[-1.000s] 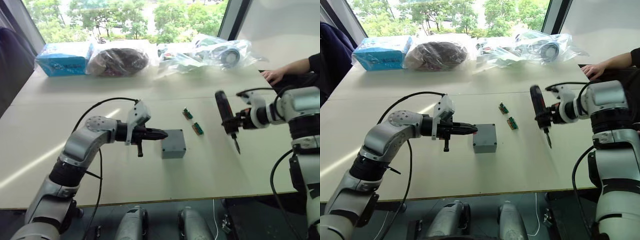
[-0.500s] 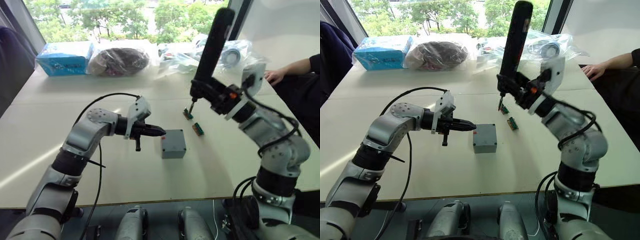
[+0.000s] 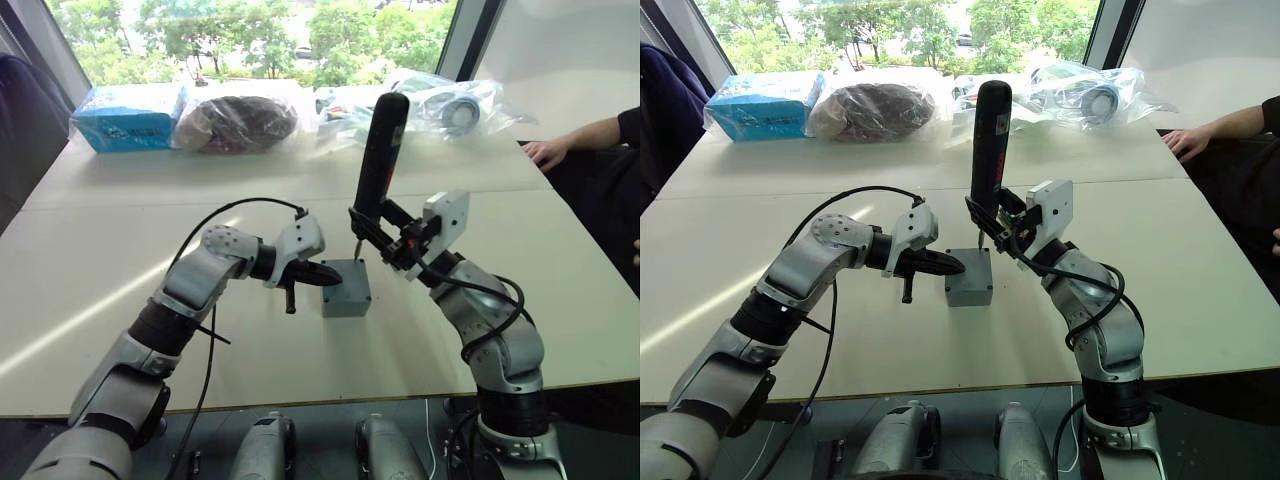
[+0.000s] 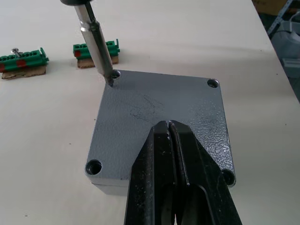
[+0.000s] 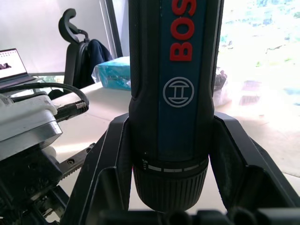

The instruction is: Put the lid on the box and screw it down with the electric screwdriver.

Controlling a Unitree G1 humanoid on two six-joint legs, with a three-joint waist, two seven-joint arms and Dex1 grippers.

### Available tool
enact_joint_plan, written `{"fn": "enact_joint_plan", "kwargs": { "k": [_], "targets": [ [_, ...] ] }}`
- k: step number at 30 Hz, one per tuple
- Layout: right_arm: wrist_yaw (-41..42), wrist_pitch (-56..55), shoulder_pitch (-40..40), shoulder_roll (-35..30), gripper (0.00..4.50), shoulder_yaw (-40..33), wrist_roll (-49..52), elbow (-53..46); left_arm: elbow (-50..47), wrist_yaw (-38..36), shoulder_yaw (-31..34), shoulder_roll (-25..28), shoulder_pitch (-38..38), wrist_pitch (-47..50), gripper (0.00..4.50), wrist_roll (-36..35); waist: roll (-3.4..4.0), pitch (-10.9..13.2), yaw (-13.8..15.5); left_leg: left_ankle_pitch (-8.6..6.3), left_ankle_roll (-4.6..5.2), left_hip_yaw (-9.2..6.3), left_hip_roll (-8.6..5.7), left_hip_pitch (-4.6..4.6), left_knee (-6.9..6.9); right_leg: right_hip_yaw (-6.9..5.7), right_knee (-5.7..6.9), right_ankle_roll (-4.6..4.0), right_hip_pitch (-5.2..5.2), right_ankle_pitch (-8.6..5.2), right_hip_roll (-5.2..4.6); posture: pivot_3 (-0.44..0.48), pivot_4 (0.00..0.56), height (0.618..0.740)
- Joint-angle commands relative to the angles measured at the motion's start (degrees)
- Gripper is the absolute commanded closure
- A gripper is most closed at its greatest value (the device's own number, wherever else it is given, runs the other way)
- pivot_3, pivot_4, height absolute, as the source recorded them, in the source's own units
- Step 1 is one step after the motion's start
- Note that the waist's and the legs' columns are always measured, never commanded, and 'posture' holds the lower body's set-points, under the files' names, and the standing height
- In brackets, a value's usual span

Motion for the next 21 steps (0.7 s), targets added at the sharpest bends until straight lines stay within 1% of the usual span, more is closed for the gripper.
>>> {"fn": "enact_joint_plan", "kwargs": {
  "k": [1,5,15,21],
  "targets": [
    [-0.4,-1.9,0.1,-0.8,2.75,-0.9,0.7,-3.1,-0.3,0.1,-0.8,0.2,1.2,0.1,4.50,1.3,0.00,0.0,0.0,0.00,0.00,-0.01,0.00,0.00,0.00,0.00,0.00,0.00,0.01,0.00,0.00,0.000,0.150,0.740],
    [-1.1,-1.7,0.0,-1.1,2.75,-1.0,0.8,-3.4,0.0,0.0,-0.8,0.0,1.0,0.0,4.50,1.5,0.00,0.0,0.0,0.00,0.00,-0.02,0.01,0.03,0.00,-0.01,0.00,0.00,0.04,0.00,0.00,0.000,0.150,0.740],
    [-1.8,-6.8,3.4,-0.8,2.75,1.0,-2.6,0.7,0.8,-0.9,-0.6,-0.3,0.0,0.4,4.50,1.6,-0.01,0.0,0.1,0.00,0.00,-0.04,0.00,0.08,0.00,-0.02,0.00,0.00,0.10,0.00,0.00,0.000,0.150,0.740],
    [-4.7,-0.9,6.1,-1.1,2.75,3.3,-3.8,3.0,0.4,-1.0,-0.9,-0.1,1.1,0.9,4.50,1.8,-0.16,-0.2,0.0,0.00,0.00,-0.04,0.02,0.23,0.00,-0.02,-0.01,-0.01,0.23,-0.01,0.00,0.000,0.150,0.740]
  ]
}}
